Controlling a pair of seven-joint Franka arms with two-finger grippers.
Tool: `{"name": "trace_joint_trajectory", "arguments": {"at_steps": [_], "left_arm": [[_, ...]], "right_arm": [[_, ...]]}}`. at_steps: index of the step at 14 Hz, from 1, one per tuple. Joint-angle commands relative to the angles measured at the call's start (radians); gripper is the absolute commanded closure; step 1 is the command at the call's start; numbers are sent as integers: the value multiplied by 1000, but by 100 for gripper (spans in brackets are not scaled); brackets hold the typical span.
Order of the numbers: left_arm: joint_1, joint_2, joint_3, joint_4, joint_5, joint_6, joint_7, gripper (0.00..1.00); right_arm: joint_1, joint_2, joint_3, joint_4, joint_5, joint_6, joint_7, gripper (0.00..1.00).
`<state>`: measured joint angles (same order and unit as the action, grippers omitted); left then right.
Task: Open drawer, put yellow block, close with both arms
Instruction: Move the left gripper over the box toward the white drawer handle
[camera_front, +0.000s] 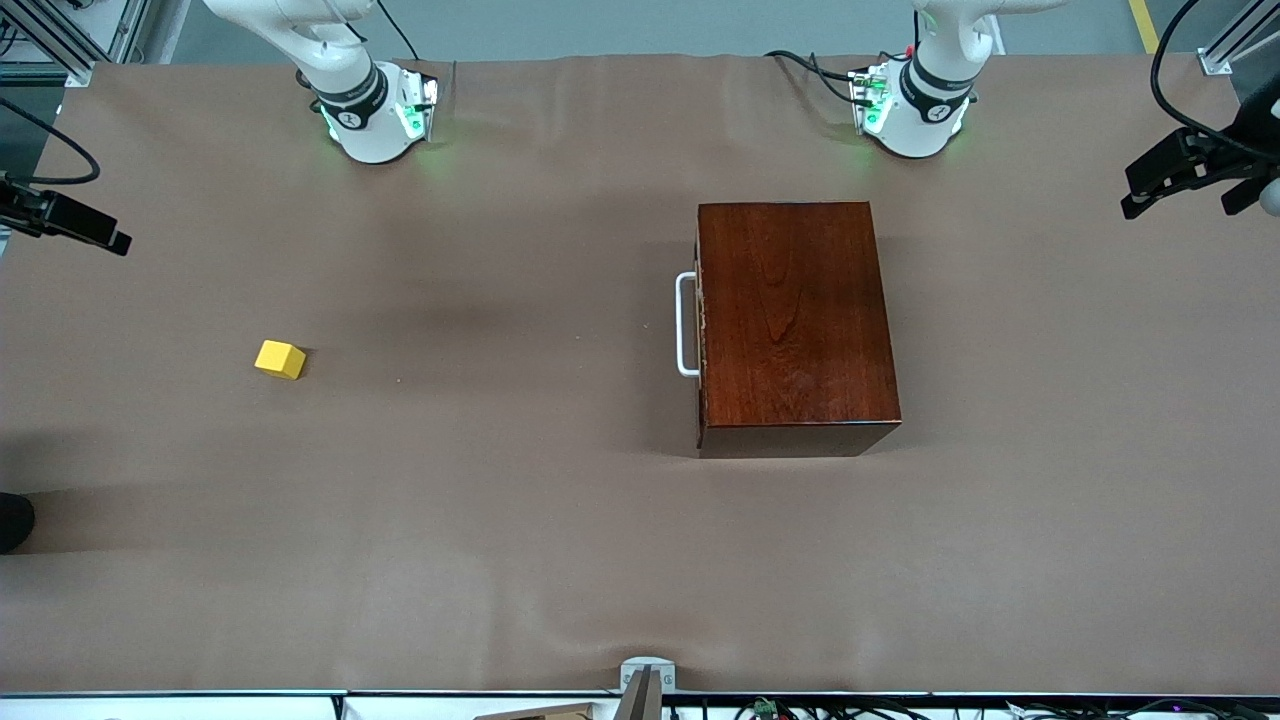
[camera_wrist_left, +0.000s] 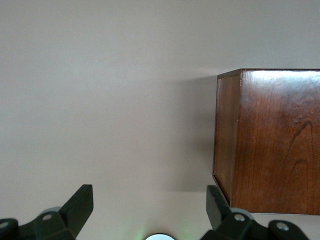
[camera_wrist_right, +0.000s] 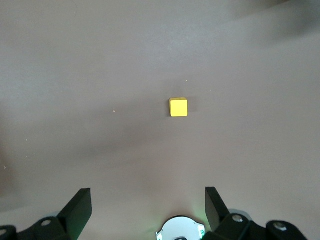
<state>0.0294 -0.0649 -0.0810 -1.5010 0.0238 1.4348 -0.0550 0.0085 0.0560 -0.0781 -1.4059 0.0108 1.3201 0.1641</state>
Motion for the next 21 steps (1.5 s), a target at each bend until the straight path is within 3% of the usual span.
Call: {"name": "trace_joint_trajectory", "arguments": {"at_steps": [1,5,10,16,21], "left_arm": [[10,7,-3,25,-8,-16,21,0],[-9,36,-14,25,5,-16,11,0],[-86,135,-126,73,21,-7,-15,0],[-373,353,-131,200,90,30,-233,0],[-572,506,-115,241,91,168,-499,0]], "right_arm": [[-8,2,6,7,-5,-10,6,0],[-12,2,6,5,-5,-10,5,0],[-12,2,5,5,-5,-10,5,0],[-12,2,6,8,-6,-5,5,0],[-10,2,6,8,-5,-7,5,0]]}}
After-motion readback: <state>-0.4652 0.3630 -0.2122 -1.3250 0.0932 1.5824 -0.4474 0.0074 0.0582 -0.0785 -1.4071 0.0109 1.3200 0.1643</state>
